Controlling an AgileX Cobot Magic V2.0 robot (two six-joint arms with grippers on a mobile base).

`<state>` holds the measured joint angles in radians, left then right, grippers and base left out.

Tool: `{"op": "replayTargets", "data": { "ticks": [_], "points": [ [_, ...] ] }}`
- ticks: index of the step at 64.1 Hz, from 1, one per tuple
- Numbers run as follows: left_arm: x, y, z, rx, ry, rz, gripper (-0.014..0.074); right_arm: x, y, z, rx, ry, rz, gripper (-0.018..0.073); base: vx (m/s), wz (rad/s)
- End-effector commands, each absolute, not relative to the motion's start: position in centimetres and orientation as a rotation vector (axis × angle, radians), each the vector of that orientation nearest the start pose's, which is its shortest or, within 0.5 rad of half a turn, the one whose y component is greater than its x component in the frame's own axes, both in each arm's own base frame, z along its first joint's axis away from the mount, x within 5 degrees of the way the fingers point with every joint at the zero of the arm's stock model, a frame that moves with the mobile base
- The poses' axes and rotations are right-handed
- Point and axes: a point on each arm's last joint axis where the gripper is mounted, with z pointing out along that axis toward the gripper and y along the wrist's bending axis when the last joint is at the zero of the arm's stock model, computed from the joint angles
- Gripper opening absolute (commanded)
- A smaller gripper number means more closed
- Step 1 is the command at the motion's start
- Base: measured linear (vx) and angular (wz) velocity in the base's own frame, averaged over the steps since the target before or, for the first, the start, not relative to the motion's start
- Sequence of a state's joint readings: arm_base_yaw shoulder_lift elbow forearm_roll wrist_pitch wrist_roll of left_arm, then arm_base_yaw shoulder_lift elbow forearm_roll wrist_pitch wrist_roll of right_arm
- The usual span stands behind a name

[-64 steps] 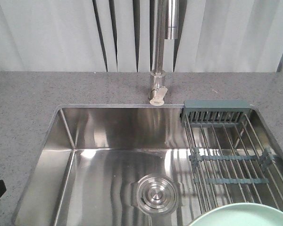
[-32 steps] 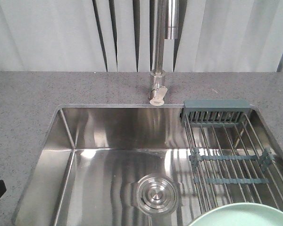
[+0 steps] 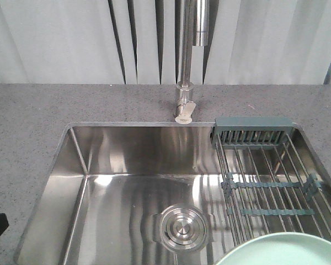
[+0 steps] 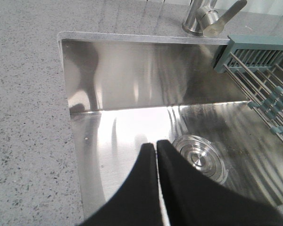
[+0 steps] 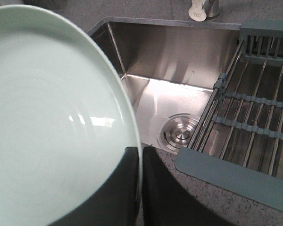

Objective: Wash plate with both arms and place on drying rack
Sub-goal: 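Swing the held pale green plate over the sink basin with right gripper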

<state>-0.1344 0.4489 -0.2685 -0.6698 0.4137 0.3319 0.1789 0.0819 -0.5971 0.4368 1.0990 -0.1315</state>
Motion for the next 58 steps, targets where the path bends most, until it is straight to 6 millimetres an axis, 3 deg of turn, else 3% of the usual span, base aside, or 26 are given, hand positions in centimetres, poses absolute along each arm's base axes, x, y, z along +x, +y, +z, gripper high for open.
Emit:
{"op": "replayTargets", "data": {
  "ticks": [1,13,19,38,50,58],
  "points": [
    [9.4,-3.4,25.5,-0.044,1.953,-0.539,-0.0006,-1.0,3.3,32.2,-0.301,1.904,0.576,-0.0004,0.0,0.0],
    [9.4,-3.4,25.5,-0.044,1.953,-0.539,-0.0006,-0.3,3.0,34.1,-0.222,1.754,0.56,-0.0004,0.0,0.0],
    [9.4,-3.4,25.5,-0.045,1.953,-0.54,-0.0006,1.4,2.7,34.9,-0.129,1.804,0.542,-0.0003,0.0,0.0],
    [9.4,-3.4,25.5,-0.046,1.953,-0.54,-0.0006,10.6,3.6,37.3,-0.139,2.124,0.399,-0.0001,0.0,0.0],
    [9.4,-3.4,25.5,-0.046,1.953,-0.54,-0.0006,16.8,5.4,36.7,-0.304,2.307,0.41,0.0001,0.0,0.0],
    [9.4,-3.4,25.5,-0.046,1.953,-0.54,-0.0006,19.7,7.2,35.8,-0.407,2.34,0.487,0.0001,0.0,0.0]
  ]
}}
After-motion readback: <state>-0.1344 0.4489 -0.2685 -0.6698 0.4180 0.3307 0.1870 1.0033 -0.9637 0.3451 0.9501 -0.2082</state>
